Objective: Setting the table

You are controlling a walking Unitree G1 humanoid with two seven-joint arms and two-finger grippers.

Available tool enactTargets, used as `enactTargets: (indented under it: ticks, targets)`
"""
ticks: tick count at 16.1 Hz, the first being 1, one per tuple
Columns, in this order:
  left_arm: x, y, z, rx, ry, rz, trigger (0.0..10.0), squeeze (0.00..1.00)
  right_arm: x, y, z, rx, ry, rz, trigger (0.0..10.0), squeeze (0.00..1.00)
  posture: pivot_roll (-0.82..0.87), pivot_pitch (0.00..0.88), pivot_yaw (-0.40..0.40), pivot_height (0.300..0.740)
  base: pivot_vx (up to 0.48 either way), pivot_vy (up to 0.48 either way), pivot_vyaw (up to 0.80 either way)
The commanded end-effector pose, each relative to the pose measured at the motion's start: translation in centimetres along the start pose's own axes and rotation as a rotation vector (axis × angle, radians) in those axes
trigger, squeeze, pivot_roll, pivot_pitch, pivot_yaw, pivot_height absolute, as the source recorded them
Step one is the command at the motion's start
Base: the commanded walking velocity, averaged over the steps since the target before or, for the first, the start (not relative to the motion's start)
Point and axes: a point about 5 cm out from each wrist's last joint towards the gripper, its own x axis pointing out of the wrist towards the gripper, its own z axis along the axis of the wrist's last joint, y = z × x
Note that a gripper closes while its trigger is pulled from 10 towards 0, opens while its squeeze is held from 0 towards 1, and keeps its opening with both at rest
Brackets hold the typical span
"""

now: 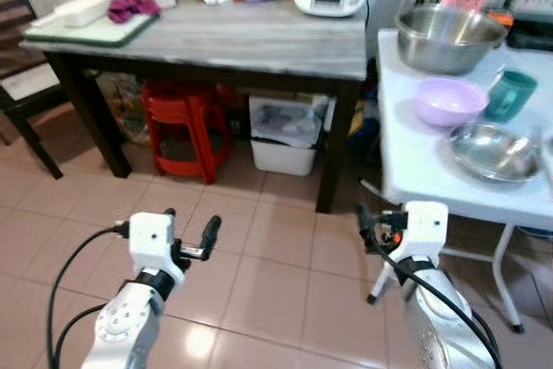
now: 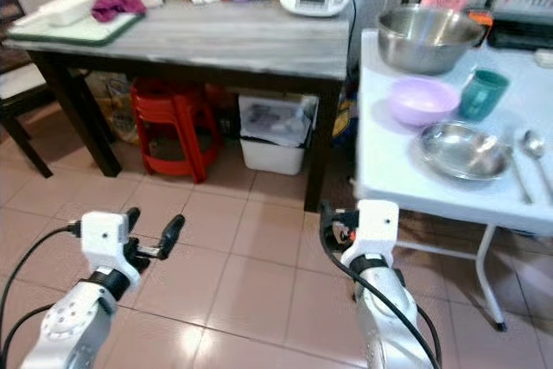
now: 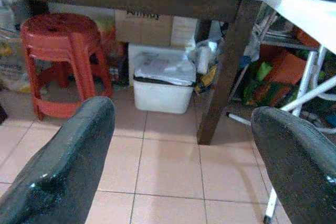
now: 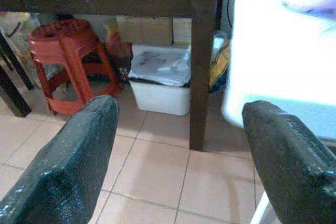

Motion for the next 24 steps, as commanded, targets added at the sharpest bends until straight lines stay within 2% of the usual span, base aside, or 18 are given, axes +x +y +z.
enactTargets:
  ticks: [1,4,6,8,11,16,20,24]
  targets:
    - [0.1,-0.2,0.2,0.000,-0.006,-0.007,10.0,0.00,-0.1,-0.5,0.4,-0.017,-0.006,-0.022,10.0,0.00,-0.10,0.069,0.039,0.740,0.000,-0.446,0.00]
    - [0.3,-0.3,0.6,-0.003,-0.019,-0.007,10.0,0.00,-0.1,-0.4,1.1,-0.101,-0.036,-0.057,10.0,0.00,-0.10,0.076,0.038,0.740,0.000,-0.459,0.00]
    - [0.3,-0.2,0.7,-0.001,-0.023,-0.006,10.0,0.00,-0.1,-0.4,1.2,-0.078,-0.056,-0.060,10.0,0.00,-0.10,0.078,0.039,0.740,0.000,-0.461,0.00]
    - [0.4,-0.2,0.8,-0.018,-0.028,0.002,10.0,0.00,-0.1,-0.3,1.6,-0.152,-0.090,-0.048,10.0,0.00,-0.10,0.080,0.037,0.740,0.000,-0.229,0.00]
    - [0.5,-0.2,1.2,-0.034,-0.065,0.009,10.0,0.00,-0.1,0.0,1.5,-0.101,-0.068,-0.034,10.0,0.00,-0.10,0.082,0.038,0.740,0.000,0.000,0.00]
    - [0.7,-0.8,1.6,-0.060,-0.090,-0.053,10.0,0.00,-0.4,-0.9,2.3,-0.159,-0.115,-0.078,10.0,0.00,-0.11,0.085,0.036,0.740,0.000,0.000,0.00]
    - [0.9,-1.1,1.7,-0.077,-0.095,-0.079,10.0,0.00,-0.3,-0.8,2.3,-0.148,-0.111,-0.071,10.0,0.00,-0.12,0.083,0.036,0.740,0.063,0.000,-0.45]
    - [1.1,-1.3,1.8,-0.082,-0.100,-0.092,10.0,0.00,-0.3,-0.8,2.6,-0.150,-0.125,-0.066,10.0,0.00,-0.12,0.079,0.033,0.740,0.296,0.000,0.00]
